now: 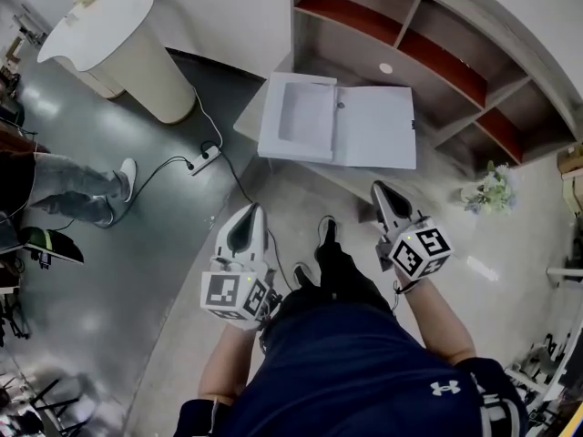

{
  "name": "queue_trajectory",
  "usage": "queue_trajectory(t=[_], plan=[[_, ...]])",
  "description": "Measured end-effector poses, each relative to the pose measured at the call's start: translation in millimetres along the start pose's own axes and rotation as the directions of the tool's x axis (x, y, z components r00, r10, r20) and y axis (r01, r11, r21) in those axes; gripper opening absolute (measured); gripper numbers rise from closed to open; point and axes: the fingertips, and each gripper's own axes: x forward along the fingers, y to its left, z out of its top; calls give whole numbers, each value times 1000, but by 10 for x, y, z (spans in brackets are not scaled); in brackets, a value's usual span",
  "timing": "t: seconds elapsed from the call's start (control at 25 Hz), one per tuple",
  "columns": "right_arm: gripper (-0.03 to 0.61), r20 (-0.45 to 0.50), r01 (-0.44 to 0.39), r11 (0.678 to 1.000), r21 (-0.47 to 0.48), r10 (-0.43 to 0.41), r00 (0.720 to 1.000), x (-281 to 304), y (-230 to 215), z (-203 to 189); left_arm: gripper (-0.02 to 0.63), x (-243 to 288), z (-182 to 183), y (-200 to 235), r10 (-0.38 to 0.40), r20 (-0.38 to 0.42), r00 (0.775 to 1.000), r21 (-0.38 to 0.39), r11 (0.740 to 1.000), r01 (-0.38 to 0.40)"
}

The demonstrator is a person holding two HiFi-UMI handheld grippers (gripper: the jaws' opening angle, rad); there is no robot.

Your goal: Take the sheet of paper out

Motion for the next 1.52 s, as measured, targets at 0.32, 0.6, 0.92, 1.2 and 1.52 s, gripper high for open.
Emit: queue_trajectory(t=[0.32,0.6,0.92,1.2,1.52], plan=[[14,-25,-7,1000,-4,7,1000,717,-452,-42,17,536,76,284,62,-31,998,43,997,-61],[14,-86,-17,1000,9,17,996,1359,-936,-113,17,1218,134,465,87,-66,994,74,994,-82],[14,-195,-26,990,137,52,979,2048,-1479,-422,17,1819,26,669,135,-139,981,90,988,-124],[15,-278,-11,966,257,85,957,2552,-1807,-674,17,2209,-40,864,160,-182,970,56,987,-152],[29,-335,88,926,367,43,941,2923,-2030,-971,17,2577,-268,1177,116,-253,960,40,993,-109]])
